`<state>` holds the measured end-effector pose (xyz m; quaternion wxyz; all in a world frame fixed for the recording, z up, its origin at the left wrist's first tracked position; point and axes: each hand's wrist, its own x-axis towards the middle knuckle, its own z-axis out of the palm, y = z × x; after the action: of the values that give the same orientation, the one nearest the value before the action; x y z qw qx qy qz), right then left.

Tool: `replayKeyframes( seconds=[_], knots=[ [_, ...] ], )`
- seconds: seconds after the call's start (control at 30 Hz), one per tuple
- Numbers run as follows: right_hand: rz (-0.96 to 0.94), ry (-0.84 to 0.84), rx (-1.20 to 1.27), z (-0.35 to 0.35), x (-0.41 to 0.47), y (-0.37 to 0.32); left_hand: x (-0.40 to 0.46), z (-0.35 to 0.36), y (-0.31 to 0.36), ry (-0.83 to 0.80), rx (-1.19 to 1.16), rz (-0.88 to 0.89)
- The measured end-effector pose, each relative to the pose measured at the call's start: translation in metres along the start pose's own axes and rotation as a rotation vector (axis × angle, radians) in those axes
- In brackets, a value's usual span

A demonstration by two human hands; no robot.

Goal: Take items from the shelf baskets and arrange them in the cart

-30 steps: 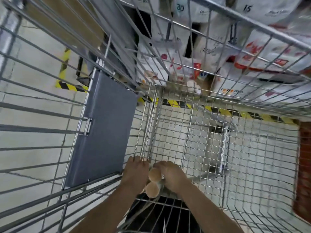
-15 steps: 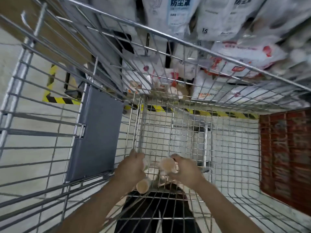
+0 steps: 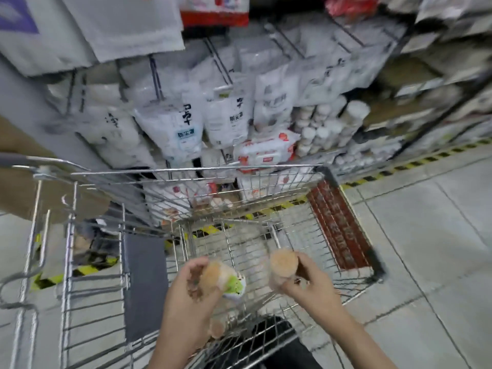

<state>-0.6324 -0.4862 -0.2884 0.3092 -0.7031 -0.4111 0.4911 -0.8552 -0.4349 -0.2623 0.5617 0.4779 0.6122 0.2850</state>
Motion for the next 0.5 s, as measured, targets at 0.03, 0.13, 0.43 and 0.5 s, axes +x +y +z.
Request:
replayKeyframes(
  seconds=[0.03,0.13,0.43,0.5],
  knots=[
    [0.003,0.048,0.064,-0.006,-0.012,-0.008,-0.005,0.002,0.010,-0.017,-0.052,0.021],
    [-0.002,0.170,0.218,-0.025,-0.045,-0.027,-0.013,0.014,0.036,-0.109,-0.100,0.121],
    [-0.134,0.475,0.475,-0.099,-0.122,-0.026,-0.031,0.080,0.094,-0.345,-0.037,0.323],
    [-0.161,0.524,0.488,-0.123,-0.138,-0.012,-0.043,0.106,0.108,-0.366,-0.052,0.339]
  ],
)
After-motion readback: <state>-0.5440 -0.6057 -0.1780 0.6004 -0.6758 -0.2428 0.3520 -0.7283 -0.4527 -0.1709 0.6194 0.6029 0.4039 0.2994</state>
